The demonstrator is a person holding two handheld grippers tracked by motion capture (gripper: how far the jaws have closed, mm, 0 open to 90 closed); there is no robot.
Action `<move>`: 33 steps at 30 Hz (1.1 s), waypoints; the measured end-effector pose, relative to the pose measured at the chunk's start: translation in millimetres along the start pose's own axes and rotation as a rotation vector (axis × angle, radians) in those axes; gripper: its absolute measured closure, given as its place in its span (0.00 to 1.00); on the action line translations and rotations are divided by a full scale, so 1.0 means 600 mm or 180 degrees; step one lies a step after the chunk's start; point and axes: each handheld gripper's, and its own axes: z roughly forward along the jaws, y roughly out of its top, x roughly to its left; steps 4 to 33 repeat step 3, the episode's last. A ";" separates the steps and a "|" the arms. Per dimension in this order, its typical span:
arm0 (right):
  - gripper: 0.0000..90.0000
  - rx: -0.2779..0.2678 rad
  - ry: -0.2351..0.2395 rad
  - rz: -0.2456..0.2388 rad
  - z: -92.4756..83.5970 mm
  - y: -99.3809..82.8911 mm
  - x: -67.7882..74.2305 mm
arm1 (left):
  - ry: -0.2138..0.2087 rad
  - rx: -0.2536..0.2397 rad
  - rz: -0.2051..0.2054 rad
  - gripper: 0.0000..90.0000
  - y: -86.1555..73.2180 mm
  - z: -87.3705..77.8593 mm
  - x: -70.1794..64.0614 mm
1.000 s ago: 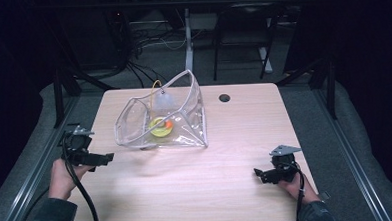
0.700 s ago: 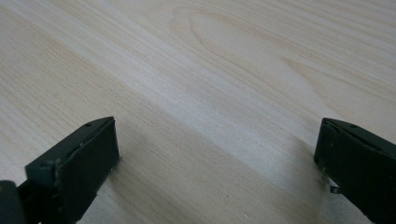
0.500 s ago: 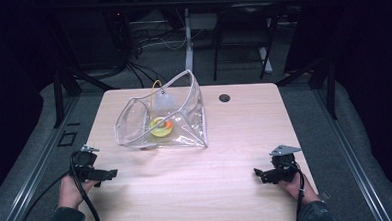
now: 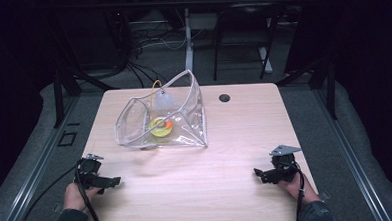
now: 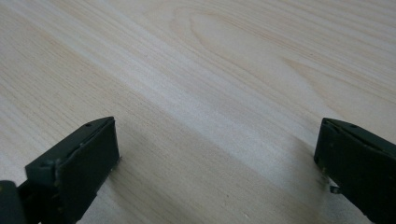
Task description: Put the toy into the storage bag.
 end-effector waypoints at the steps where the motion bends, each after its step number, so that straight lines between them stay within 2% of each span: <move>1: 0.00 0.0003 -0.0007 -0.0006 0.000 0.000 0.000 | 0.0033 0.0004 -0.0018 0.00 0.001 0.001 0.000; 3: 0.00 0.0002 -0.0006 -0.0006 0.000 0.000 0.000 | 0.0108 0.0034 -0.0006 0.00 0.001 0.002 -0.001; 33: 0.00 0.0002 -0.0006 -0.0006 0.000 0.000 0.000 | 0.0108 0.0034 -0.0006 0.00 0.001 0.002 -0.001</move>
